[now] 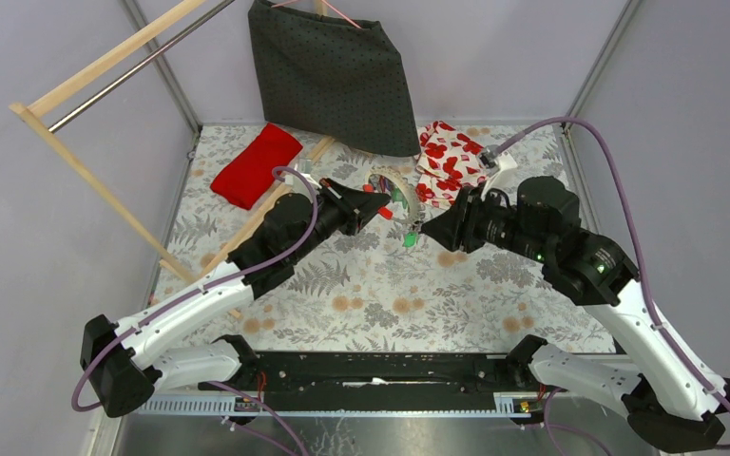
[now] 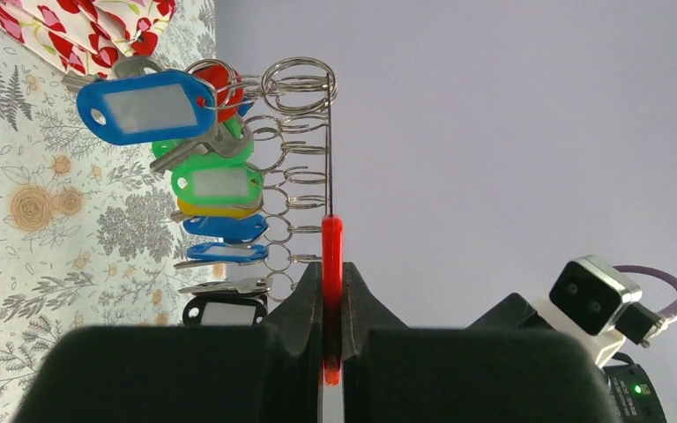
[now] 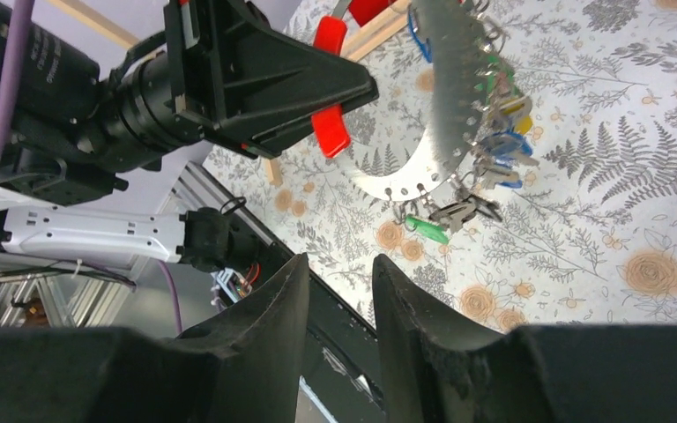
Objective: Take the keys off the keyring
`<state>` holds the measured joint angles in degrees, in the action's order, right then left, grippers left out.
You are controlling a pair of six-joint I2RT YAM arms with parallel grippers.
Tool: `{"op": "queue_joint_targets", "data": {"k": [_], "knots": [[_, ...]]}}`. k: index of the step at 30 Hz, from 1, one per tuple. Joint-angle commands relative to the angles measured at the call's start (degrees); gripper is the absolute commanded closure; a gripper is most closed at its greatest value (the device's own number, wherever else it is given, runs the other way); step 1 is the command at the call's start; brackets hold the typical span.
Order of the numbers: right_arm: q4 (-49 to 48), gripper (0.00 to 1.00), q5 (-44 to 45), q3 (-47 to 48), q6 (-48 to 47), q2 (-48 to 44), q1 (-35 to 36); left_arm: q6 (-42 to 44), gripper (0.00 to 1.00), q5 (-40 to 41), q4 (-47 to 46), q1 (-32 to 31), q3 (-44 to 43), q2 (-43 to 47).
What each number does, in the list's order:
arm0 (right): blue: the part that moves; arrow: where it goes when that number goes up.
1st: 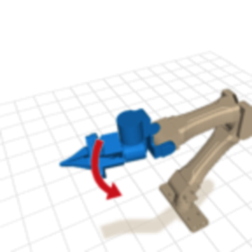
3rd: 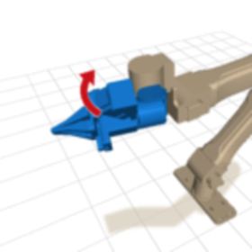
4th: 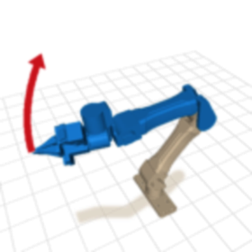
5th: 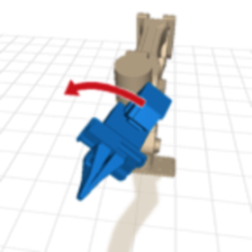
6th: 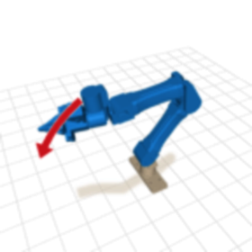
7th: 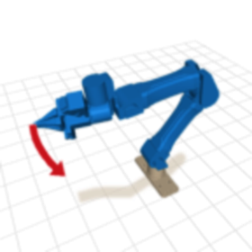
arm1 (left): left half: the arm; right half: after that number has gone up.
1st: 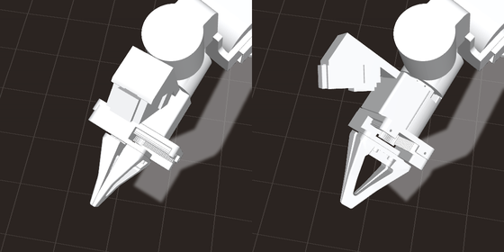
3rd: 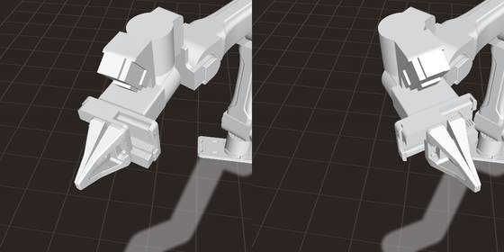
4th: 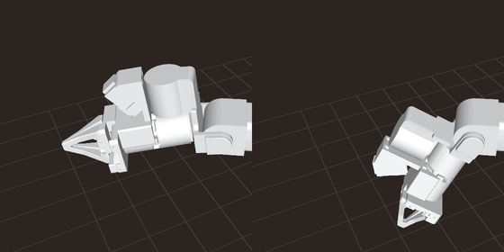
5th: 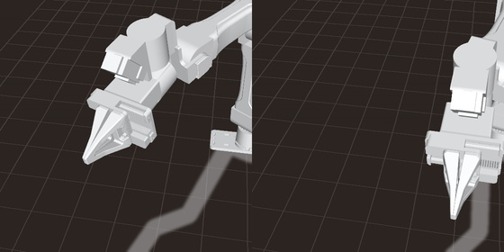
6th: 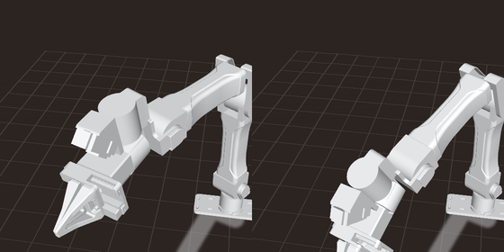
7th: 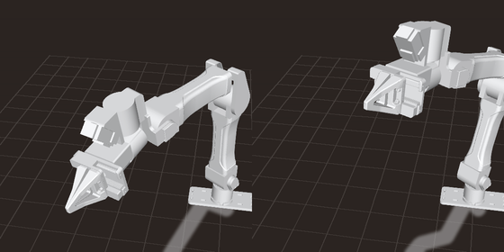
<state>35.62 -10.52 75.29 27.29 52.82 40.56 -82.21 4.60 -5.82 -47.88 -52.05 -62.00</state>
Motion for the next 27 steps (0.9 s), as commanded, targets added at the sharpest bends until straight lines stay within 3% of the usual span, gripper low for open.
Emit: {"op": "queue_joint_targets", "data": {"k": [1, 5, 9, 27], "knots": [[-1.0, 0.6, 5.5, -0.8, 0.1, 0.8, 4.8, -2.1, 1.0, 2.1, -3.0, 0.2, -3.6, 1.3], [-0.9, 0.61, 10.9, -0.8, 0.3, 2.7, 9.9, -2.2, 1.0, 2.1, -3.0, 0.2, -3.5, 1.5], [-1.1, 0.62, 15.4, -1.7, 0.2, 2.4, 10.5, -1.9, 1.0, 2.1, -3.0, 0.2, -3.7, 1.9], [-10.7, 0.67, 18.6, -7.6, -1.9, 1.9, 10.5, -1.5, 1.0, 1.7, -3.0, 0.2, -3.9, 2.2]]}}
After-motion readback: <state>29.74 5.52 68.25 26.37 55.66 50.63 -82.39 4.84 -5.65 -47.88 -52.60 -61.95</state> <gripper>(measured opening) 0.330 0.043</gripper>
